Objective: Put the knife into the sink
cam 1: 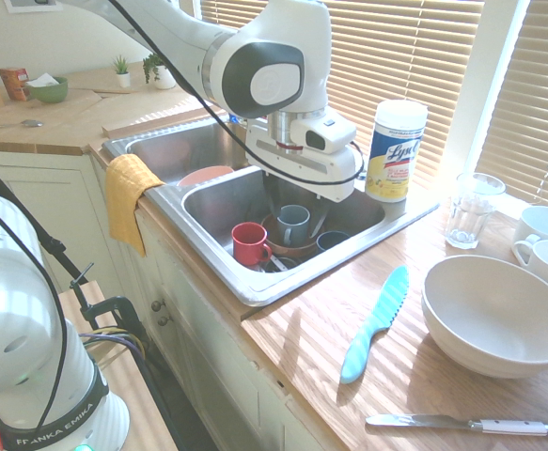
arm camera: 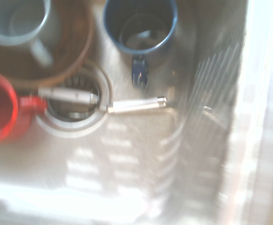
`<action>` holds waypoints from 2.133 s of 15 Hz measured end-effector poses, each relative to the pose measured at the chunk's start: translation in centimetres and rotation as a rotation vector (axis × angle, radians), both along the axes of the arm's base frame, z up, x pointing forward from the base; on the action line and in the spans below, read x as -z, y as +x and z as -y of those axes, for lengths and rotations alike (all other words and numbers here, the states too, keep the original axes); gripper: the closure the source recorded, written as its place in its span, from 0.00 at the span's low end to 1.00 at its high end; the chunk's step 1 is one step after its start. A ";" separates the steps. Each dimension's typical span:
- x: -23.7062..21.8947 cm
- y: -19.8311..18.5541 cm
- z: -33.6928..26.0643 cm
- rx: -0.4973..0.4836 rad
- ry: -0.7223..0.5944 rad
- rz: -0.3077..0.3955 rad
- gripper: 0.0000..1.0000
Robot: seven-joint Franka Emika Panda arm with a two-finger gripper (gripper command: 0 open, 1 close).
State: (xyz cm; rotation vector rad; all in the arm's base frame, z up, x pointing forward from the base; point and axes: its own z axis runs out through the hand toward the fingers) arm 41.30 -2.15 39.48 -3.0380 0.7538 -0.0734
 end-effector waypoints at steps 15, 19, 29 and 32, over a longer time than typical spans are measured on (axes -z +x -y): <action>3.2 -3.1 16.4 -0.091 -0.021 -0.028 0.00; 4.8 -2.8 16.5 -0.074 -0.015 -0.030 0.00; 7.7 -2.0 16.8 -0.056 -0.027 -0.042 0.00; 7.9 -1.9 16.7 -0.051 -0.029 -0.039 1.00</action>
